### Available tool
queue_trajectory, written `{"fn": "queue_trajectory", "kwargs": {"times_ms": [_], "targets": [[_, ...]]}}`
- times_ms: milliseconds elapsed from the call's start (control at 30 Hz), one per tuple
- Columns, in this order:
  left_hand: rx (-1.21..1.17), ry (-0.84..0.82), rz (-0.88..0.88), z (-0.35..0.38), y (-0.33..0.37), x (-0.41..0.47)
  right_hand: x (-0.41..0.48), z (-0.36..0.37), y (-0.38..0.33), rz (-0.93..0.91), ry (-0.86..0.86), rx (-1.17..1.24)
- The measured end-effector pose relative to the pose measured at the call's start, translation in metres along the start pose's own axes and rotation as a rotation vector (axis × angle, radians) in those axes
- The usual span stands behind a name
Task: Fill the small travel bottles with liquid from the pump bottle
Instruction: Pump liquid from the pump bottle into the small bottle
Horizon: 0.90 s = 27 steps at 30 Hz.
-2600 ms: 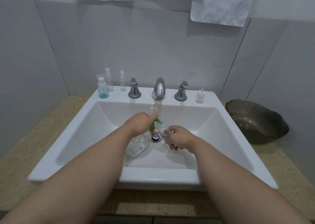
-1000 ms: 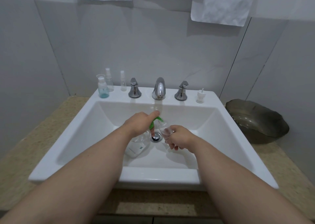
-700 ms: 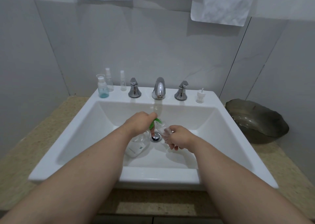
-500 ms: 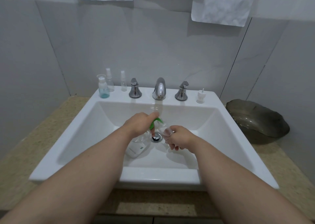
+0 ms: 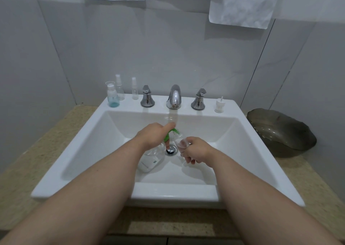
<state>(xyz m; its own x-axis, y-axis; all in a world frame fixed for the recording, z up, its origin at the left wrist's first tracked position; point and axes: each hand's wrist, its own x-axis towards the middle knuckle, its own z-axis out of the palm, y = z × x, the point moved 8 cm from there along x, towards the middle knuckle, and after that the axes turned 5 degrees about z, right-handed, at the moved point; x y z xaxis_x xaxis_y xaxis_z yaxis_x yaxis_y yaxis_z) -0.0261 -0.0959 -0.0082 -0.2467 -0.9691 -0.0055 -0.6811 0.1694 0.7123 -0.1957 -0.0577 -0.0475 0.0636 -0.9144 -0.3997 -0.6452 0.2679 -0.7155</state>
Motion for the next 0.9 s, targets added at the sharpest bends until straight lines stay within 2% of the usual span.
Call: {"fn": "queue_trajectory", "kwargs": {"times_ms": [333,900], "targets": [[-0.005,-0.033,-0.004,0.0026,-0.0033,0.0045,-0.0042,0.0003,-0.0025,-0.005,-0.007,-0.018],[0.020,0.009,-0.007,-0.0013,-0.0018,0.0003,-0.0043,-0.0004,-0.0031,-0.006,-0.004,0.002]]}}
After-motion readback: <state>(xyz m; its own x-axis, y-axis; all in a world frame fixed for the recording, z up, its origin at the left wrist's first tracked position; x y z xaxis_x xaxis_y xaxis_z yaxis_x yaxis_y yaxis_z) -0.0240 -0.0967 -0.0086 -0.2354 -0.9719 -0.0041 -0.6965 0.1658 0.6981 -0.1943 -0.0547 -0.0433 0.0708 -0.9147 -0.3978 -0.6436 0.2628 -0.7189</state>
